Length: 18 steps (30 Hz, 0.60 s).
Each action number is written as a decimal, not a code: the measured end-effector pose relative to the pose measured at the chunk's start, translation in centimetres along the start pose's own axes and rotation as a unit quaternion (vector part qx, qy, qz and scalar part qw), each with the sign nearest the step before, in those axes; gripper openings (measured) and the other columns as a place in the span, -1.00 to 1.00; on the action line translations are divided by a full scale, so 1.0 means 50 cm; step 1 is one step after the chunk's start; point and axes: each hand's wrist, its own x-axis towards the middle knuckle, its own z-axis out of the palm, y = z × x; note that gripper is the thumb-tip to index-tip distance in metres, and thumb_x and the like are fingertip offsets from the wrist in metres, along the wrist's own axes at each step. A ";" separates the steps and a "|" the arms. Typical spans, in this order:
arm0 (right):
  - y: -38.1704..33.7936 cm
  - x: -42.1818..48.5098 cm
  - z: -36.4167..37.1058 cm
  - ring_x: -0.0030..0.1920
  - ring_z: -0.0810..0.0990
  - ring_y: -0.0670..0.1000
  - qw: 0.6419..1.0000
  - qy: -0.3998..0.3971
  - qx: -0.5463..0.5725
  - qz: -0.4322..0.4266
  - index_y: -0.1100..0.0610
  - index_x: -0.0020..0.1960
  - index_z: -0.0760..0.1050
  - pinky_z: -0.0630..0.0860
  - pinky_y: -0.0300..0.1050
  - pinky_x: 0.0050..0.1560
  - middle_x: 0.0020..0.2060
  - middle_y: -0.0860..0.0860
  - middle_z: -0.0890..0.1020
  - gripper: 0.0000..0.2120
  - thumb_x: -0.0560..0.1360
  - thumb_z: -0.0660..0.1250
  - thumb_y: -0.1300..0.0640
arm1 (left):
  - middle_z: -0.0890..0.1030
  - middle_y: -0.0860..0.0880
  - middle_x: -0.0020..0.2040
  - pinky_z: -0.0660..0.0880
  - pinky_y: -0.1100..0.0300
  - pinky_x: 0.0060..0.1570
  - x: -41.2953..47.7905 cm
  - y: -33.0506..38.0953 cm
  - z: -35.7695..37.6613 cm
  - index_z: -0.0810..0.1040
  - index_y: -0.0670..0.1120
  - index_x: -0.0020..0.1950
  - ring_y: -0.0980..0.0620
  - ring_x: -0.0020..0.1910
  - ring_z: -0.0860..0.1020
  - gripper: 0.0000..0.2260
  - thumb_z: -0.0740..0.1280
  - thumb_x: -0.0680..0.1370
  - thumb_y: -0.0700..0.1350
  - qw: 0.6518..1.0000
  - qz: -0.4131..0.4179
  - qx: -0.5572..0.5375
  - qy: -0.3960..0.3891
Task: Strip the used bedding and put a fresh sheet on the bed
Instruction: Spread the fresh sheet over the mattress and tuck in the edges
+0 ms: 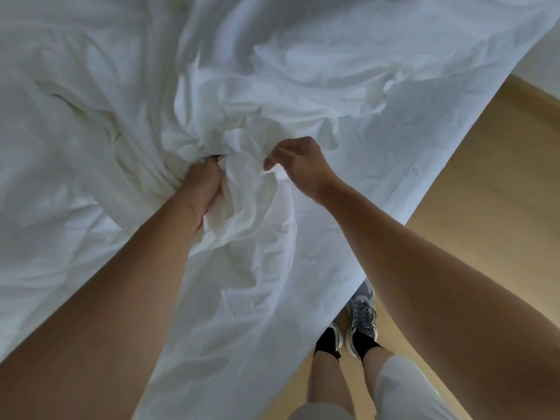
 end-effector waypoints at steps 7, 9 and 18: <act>0.027 0.049 0.061 0.27 0.45 0.14 0.932 0.104 -0.326 -0.121 0.13 0.26 0.44 0.34 0.08 0.24 0.15 0.02 0.55 -0.49 0.42 0.44 -0.10 | 0.70 -0.09 0.13 0.59 -0.01 0.10 -0.039 0.032 -0.001 0.63 -0.07 0.22 -0.18 0.16 0.63 -0.58 0.16 0.64 0.19 0.999 -0.024 0.027 -0.026; 0.026 0.071 0.070 0.21 0.49 0.14 0.933 0.120 -0.313 -0.132 0.17 0.12 0.49 0.35 0.05 0.24 0.03 0.03 0.60 -0.61 0.44 0.43 -0.06 | 0.65 -0.21 0.17 0.56 0.03 0.00 -0.061 0.030 0.001 0.58 -0.19 0.20 -0.25 0.17 0.60 -0.53 0.17 0.63 0.18 0.988 0.029 0.129 0.079; 0.015 0.148 0.009 0.05 0.61 0.23 0.980 0.018 -0.195 0.024 0.22 0.07 0.53 0.47 -0.01 -0.11 -0.03 0.14 0.65 -0.74 0.50 0.25 0.07 | 0.57 -0.04 -0.02 0.47 0.02 -0.06 -0.237 -0.128 0.092 0.51 -0.06 0.08 -0.08 -0.08 0.55 -0.46 0.40 0.41 0.37 0.802 0.312 0.499 0.104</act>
